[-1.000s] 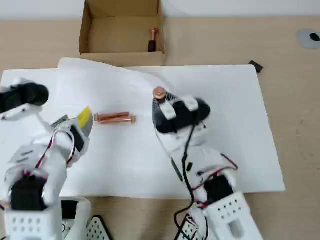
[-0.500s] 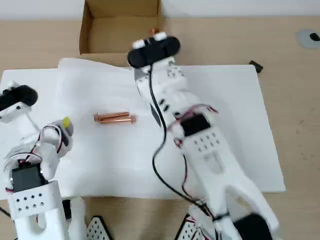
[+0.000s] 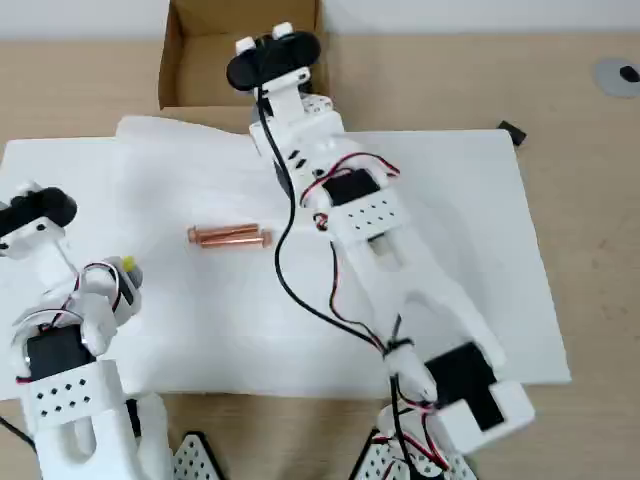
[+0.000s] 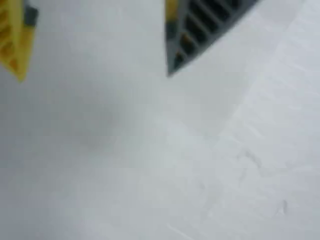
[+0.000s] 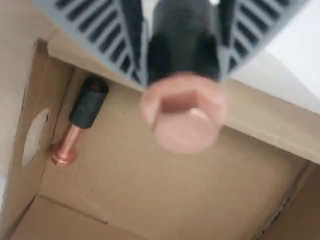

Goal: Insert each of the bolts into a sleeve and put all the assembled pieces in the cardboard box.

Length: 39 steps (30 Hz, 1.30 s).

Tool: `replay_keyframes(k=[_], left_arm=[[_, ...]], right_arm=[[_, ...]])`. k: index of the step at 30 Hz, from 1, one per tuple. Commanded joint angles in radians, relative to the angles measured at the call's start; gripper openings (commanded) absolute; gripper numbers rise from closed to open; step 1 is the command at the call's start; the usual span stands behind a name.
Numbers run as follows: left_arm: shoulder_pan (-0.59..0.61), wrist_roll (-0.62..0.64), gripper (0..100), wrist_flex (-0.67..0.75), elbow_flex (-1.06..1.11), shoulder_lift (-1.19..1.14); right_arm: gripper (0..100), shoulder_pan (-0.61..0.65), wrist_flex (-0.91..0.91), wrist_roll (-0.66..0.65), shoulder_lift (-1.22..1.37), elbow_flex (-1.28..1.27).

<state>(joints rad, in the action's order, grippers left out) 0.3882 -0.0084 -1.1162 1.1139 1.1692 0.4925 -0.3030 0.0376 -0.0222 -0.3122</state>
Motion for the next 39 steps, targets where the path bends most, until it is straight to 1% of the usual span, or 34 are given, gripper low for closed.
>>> replay_keyframes(k=[1, 5, 8, 15, 19, 21, 24, 28, 30, 37, 39], left_arm=[[0.003, -0.005, 20, 0.066, 0.043, -0.001], [0.002, -0.005, 20, 0.124, 0.109, -0.001], [0.002, -0.005, 20, 0.160, 0.135, -0.002], [0.002, -0.005, 20, 0.175, 0.140, -0.002], [0.000, -0.006, 20, 0.169, 0.144, -0.005], [0.000, -0.006, 20, 0.169, 0.152, -0.002], [0.000, -0.006, 20, 0.167, 0.155, -0.002], [0.002, -0.006, 20, 0.167, 0.155, -0.002], [0.002, -0.006, 20, 0.167, 0.155, -0.002], [0.003, -0.006, 20, 0.130, 0.153, -0.002], [0.003, -0.006, 20, 0.124, 0.153, -0.002]], right_arm=[[0.9, -0.015, 0.002, -0.028, 0.039, 0.136], [0.9, -0.045, 0.021, -0.041, 0.154, 0.245], [0.9, -0.090, 0.100, -0.041, 0.283, 0.363], [0.9, -0.162, 0.117, -0.040, 0.647, 0.760], [0.9, -0.160, 0.115, -0.041, 0.828, 0.983], [0.9, -0.148, 0.115, -0.069, 0.911, 1.072], [0.9, -0.142, 0.115, -0.137, 1.023, 1.175], [1.2, -0.156, 0.114, -0.152, 1.138, 1.288], [1.2, -0.168, 0.091, -0.152, 1.171, 1.330], [1.6, -0.186, -0.080, -0.152, 1.210, 1.448], [5.7, -0.186, -0.121, -0.152, 1.211, 1.486]])
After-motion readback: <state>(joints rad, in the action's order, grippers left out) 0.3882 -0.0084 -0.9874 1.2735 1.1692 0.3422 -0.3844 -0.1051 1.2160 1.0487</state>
